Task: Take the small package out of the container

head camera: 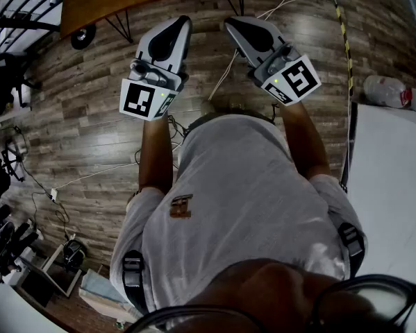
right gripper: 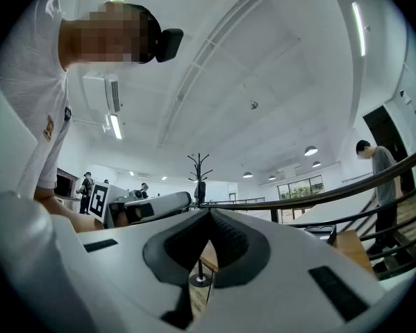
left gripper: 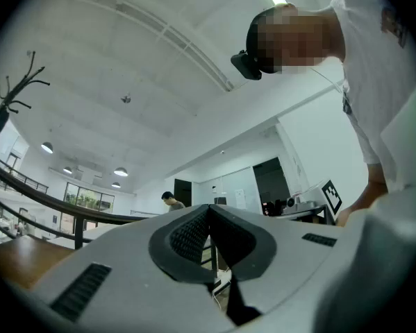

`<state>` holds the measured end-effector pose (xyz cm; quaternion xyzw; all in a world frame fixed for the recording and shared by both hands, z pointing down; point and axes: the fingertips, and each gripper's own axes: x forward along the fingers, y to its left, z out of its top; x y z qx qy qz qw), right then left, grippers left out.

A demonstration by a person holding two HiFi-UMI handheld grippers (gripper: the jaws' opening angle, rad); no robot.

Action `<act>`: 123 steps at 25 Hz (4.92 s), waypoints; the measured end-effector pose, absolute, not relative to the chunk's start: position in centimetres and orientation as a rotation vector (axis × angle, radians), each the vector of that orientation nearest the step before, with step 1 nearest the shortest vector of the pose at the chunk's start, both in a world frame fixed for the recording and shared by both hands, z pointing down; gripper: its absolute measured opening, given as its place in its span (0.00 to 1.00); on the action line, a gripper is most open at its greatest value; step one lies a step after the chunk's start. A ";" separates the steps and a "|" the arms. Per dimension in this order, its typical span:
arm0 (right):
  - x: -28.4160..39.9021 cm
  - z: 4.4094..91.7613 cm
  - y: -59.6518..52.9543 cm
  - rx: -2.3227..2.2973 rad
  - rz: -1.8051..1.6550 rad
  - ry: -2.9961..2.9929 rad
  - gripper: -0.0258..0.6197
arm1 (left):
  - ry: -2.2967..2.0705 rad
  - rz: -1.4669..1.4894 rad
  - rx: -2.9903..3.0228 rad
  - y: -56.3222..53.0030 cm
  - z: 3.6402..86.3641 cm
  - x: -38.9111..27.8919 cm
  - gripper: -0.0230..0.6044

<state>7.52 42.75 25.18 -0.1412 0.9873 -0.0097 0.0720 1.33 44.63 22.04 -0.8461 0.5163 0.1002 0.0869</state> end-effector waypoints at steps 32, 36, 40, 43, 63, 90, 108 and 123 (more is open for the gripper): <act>2.5 26.2 42.9 -0.563 0.003 2.952 0.09 | 1.424 0.359 -2.583 44.4 23.2 -5.0 0.07; 2.1 26.3 40.5 -0.547 0.001 2.957 0.09 | 1.425 0.353 -2.583 42.0 23.3 -5.2 0.07; 2.1 27.0 36.9 -0.525 -0.004 2.954 0.09 | 1.431 0.347 -2.578 38.6 24.0 -5.0 0.07; 1.9 26.9 33.3 -0.505 -0.002 2.955 0.09 | 1.443 0.334 -2.575 35.2 24.3 -4.9 0.07; 3.4 27.4 8.8 -0.326 0.004 2.993 0.09 | 1.591 0.232 -2.500 10.9 25.5 -3.3 0.07; 2.9 27.5 -3.6 -0.284 -0.012 3.000 0.09 | 1.609 0.130 -2.470 -1.7 26.1 -4.1 0.07; -7.9 30.0 -12.6 -0.507 -0.030 3.039 0.09 | 1.380 0.056 -2.622 -11.3 30.5 -13.3 0.07; -11.5 33.0 -17.2 -0.712 -0.076 3.053 0.09 | 1.128 -0.324 -2.785 -17.4 38.1 -15.1 0.07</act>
